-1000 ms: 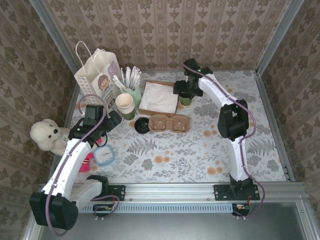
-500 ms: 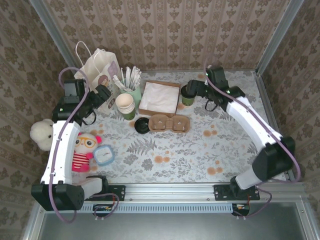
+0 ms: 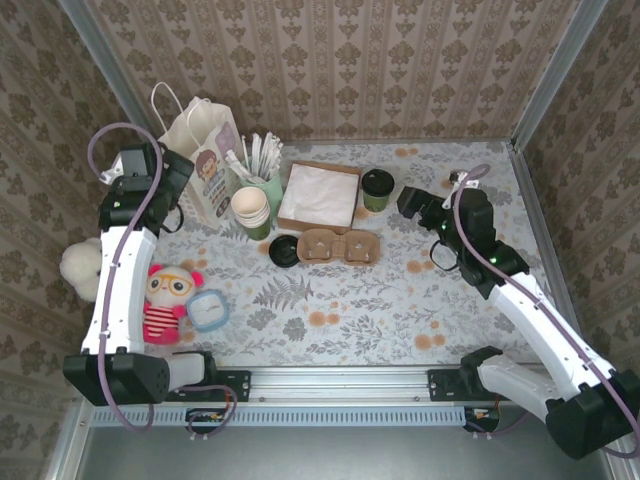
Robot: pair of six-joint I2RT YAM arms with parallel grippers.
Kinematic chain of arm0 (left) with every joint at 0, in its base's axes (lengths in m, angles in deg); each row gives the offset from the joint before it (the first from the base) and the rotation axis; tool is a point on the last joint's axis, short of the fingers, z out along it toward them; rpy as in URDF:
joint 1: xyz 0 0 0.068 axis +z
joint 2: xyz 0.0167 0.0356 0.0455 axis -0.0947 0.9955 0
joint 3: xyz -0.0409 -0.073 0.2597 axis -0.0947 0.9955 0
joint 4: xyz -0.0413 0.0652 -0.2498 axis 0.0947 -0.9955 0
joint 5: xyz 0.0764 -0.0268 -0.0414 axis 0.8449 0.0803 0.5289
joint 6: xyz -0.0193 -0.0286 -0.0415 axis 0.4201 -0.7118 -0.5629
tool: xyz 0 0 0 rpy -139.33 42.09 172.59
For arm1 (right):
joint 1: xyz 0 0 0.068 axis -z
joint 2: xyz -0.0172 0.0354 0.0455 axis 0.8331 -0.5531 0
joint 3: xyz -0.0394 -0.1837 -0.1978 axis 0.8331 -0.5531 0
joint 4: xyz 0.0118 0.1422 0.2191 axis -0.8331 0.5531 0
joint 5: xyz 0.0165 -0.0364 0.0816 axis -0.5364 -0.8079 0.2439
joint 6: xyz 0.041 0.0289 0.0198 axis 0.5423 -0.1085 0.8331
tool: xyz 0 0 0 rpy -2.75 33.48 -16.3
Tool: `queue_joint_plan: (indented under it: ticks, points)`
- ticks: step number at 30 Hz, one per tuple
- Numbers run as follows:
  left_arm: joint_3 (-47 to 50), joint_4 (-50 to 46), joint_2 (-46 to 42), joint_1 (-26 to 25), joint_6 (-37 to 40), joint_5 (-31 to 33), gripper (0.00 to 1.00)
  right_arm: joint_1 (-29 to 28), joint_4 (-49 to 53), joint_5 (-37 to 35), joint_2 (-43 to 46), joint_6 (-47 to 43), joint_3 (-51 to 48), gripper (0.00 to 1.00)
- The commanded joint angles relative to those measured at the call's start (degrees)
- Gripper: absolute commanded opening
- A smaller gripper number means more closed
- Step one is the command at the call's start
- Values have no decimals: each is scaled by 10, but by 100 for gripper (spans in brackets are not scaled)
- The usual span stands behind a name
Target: Pack the takeout coffee
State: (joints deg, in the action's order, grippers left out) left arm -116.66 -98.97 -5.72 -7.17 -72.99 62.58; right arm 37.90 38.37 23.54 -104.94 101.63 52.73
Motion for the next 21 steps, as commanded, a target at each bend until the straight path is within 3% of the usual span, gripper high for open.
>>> queue_joint_plan:
  ticks: [1, 7, 14, 18, 21]
  points:
    - [-70, -36, 46, 6, -30, 55, 100, -2, 11, 13, -5, -4, 25, 100]
    - [-167, -82, 130, 16, -35, 48, 93, -2, 27, 39, -1, -14, 22, 100]
    - [-223, -87, 211, 23, -42, 4, 82, -1, 44, -12, 22, -2, -1, 100]
    - [-277, -119, 272, 26, -44, 10, 74, 0, 61, -34, 32, 0, -6, 100]
    - [-304, -126, 306, 31, -41, -1, 72, 1, 68, -57, 44, -5, -15, 100]
